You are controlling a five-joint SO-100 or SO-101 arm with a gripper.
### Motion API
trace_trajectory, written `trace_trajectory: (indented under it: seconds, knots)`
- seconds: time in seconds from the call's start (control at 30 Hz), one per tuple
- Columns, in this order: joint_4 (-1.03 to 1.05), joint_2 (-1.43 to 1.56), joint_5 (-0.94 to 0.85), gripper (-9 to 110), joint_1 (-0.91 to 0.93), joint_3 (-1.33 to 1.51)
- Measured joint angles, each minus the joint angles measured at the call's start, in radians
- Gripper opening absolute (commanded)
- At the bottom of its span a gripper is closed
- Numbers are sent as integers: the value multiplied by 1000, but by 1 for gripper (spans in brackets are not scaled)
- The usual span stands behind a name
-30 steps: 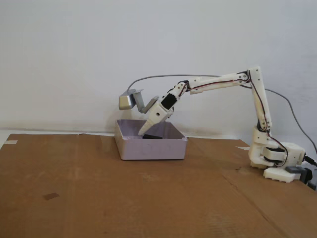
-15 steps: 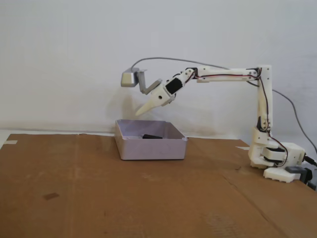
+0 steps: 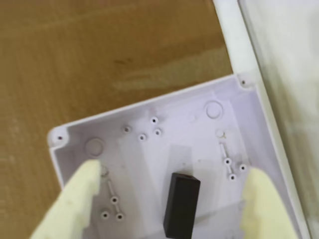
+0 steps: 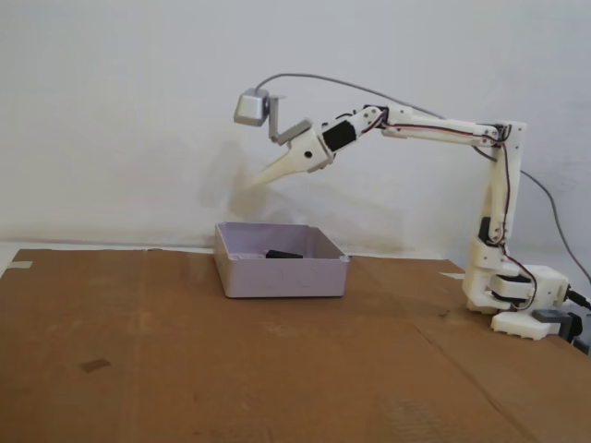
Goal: Grasp a block and put it in the box.
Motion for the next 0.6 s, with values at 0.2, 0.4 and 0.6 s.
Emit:
trace_trajectory:
  seconds: [0.2,0.4,0.6]
  knots:
    - [0,29,0,34,-35,0]
    - [0,44,0,34,-87,0]
    - [0,94,0,34,-132,0]
